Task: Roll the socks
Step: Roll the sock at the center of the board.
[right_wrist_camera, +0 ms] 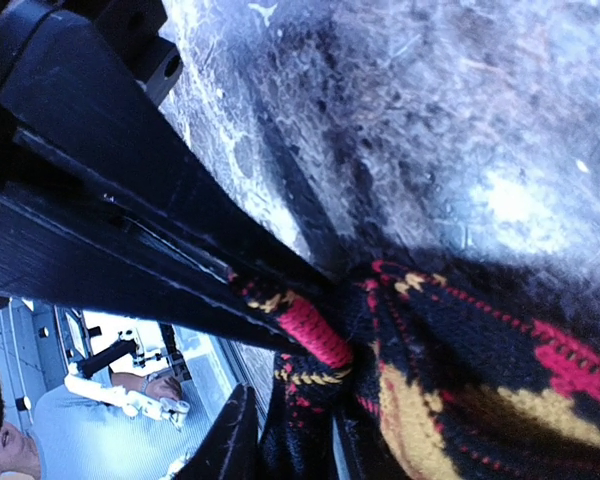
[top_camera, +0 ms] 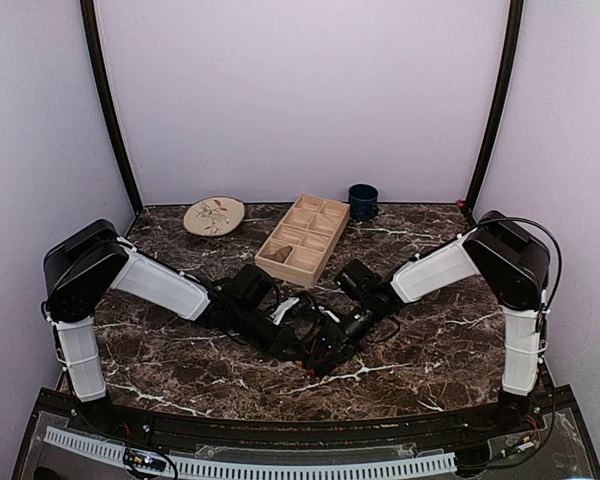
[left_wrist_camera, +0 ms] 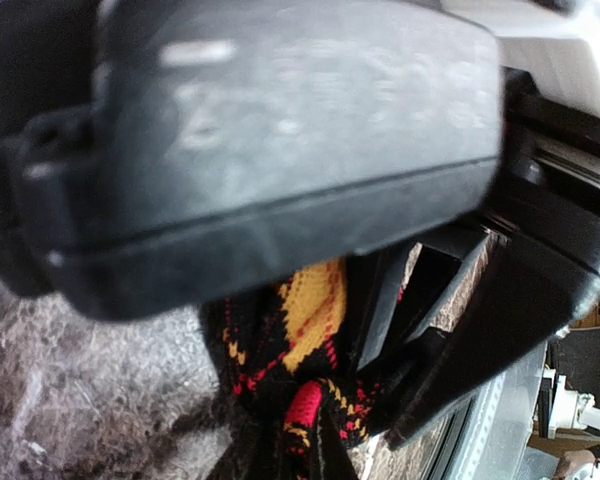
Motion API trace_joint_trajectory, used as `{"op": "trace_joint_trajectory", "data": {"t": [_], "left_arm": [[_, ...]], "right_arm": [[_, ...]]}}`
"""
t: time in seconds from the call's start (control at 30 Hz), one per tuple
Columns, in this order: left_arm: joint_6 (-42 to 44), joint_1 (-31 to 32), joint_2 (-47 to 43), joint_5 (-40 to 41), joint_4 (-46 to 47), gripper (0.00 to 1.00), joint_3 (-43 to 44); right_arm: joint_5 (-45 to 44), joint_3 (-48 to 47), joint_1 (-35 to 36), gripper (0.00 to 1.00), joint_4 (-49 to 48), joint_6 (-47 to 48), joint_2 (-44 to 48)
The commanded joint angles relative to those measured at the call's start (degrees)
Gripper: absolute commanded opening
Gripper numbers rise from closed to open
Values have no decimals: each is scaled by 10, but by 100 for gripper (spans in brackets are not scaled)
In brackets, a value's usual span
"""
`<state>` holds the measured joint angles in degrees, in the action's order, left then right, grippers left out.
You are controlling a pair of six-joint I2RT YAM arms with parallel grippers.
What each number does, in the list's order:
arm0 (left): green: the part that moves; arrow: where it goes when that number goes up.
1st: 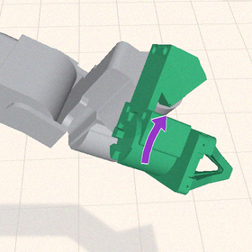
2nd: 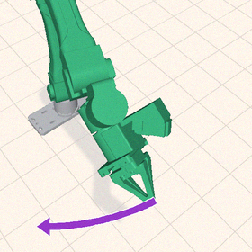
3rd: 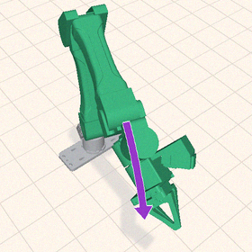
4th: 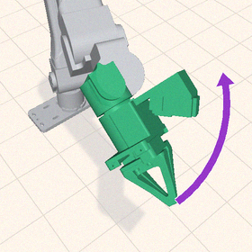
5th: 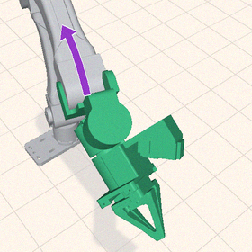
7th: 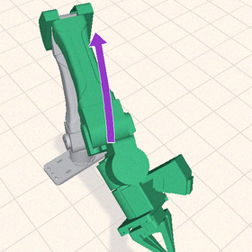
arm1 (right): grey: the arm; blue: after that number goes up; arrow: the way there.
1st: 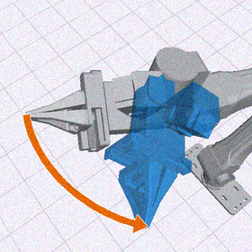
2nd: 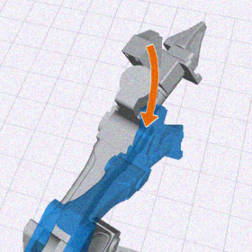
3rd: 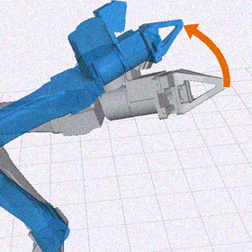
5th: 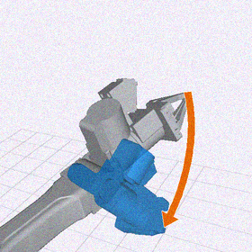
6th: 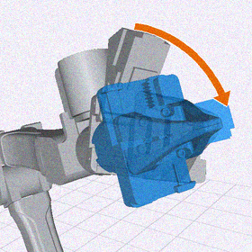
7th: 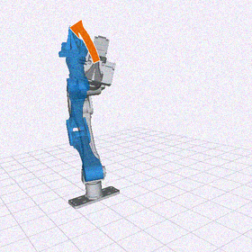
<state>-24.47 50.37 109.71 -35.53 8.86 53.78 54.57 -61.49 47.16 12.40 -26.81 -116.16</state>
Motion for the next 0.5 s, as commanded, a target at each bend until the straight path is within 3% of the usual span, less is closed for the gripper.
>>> {"op": "trace_joint_trajectory", "data": {"t": [0.0, 0.47], "left_arm": [[-10, 3, 9, 48, -34, 0, -14], [-25, 4, 14, 64, -12, 0, -11]], "right_arm": [[-80, -1, 0, 26, 21, 3, 1], [-148, 42, -2, 32, 43, -23, 56]]}}
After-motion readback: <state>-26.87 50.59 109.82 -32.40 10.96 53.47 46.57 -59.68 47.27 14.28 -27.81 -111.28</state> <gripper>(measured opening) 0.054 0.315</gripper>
